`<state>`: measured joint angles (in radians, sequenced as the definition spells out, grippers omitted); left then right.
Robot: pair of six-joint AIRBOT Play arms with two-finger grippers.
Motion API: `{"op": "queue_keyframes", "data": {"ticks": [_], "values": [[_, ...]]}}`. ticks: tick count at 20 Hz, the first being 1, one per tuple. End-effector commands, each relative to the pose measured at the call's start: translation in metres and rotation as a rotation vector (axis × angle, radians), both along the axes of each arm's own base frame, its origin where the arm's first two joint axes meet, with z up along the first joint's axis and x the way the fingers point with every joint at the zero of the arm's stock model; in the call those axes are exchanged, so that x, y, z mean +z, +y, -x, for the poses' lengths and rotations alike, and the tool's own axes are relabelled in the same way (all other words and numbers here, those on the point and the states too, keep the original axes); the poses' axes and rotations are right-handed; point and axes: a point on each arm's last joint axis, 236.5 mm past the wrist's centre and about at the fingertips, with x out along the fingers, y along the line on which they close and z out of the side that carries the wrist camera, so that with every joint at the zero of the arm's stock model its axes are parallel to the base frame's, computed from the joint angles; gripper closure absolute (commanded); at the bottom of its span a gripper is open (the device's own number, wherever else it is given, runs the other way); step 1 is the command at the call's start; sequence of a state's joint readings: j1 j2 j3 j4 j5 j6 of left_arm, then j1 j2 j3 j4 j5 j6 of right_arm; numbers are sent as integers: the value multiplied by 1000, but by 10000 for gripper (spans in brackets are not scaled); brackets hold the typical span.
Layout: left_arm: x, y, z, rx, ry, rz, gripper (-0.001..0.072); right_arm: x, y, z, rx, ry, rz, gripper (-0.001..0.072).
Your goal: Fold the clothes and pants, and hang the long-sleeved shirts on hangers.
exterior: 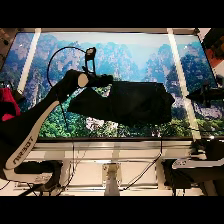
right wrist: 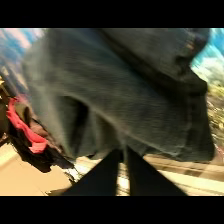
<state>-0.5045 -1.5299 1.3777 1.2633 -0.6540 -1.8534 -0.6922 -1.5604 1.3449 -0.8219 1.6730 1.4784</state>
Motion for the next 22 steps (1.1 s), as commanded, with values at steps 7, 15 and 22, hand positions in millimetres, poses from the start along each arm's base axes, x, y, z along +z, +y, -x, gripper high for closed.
{"op": "queue_keyframes", "data": {"ticks": [7,15,22], "values": [[-39,-16,-24,53,166,288,241,-38,20,-2,63,51,104,322],[-69,-42,-16,27,239,346,350,-56,-4,-11,33,37,242,323],[-37,-56,-3,-157,106,305,684,-71,12,-29,-29,52,100,325]]}}
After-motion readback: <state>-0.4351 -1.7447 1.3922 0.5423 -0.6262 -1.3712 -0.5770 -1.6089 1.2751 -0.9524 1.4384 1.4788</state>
